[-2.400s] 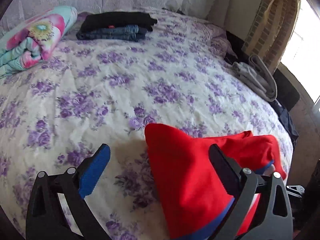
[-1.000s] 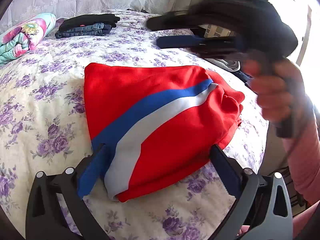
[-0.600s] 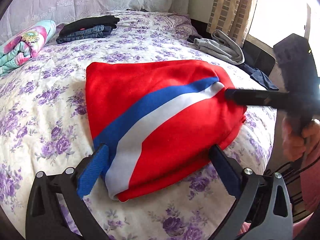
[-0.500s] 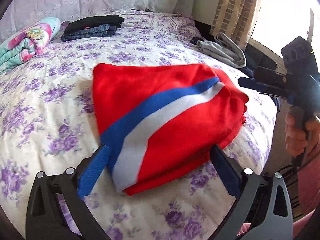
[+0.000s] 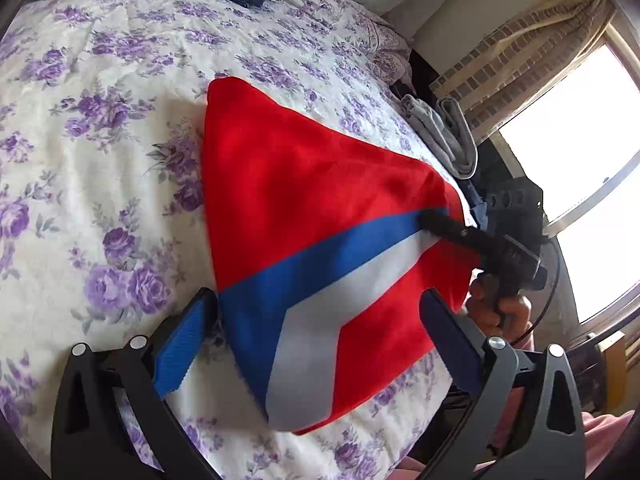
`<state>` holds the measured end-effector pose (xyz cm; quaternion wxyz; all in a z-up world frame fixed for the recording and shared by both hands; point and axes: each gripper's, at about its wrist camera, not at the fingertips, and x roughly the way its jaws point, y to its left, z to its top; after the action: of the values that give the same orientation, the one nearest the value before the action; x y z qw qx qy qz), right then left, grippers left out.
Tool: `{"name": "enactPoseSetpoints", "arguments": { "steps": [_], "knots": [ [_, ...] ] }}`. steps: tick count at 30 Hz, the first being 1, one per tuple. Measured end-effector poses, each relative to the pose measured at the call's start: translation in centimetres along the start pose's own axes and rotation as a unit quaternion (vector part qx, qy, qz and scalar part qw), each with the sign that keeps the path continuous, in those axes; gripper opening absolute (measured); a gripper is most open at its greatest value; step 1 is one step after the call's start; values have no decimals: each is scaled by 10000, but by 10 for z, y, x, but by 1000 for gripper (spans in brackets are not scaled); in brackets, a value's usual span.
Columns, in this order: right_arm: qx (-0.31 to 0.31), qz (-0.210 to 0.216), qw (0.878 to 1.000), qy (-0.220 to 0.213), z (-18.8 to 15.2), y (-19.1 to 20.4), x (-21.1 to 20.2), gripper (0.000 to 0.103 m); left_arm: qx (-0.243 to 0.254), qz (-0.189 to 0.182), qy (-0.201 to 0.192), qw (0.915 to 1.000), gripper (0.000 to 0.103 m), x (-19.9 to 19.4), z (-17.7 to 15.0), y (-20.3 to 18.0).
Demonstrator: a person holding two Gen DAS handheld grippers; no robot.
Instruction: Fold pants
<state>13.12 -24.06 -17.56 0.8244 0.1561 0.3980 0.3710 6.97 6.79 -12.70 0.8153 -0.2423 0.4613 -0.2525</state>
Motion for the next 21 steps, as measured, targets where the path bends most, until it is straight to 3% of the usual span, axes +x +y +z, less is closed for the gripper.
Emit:
{"name": "enactPoseSetpoints", "arguments": {
  "steps": [3, 5, 6, 8, 13, 17, 21],
  "knots": [
    [-130, -27, 9999, -96, -3, 7, -6, 42, -387, -556, 15, 9977, 94, 1, 9, 12],
    [-278, -95, 9993, -224, -3, 15, -7, 37, -489, -631, -7, 9968, 75, 0, 11, 15],
    [-400, -141, 9986, -308, -3, 21, -9, 36, -467, -596, -31, 9971, 70, 0, 12, 15],
    [-601, -113, 9971, -459, -1, 30, -17, 33, -379, -484, -66, 9981, 32, 0, 12, 13],
    [-1103, 49, 9905, -821, 37, 66, -23, 33, 69, -262, -420, 9988, 24, -25, 34, -5],
    [-1313, 252, 9857, -1021, 108, 87, -3, 33, 688, 321, -1016, 9919, 24, -63, 90, -17],
    [-1429, 411, 9833, -1050, 188, 96, 44, 33, 987, 887, -1393, 9813, 25, -78, 154, 2]
  ]
}}
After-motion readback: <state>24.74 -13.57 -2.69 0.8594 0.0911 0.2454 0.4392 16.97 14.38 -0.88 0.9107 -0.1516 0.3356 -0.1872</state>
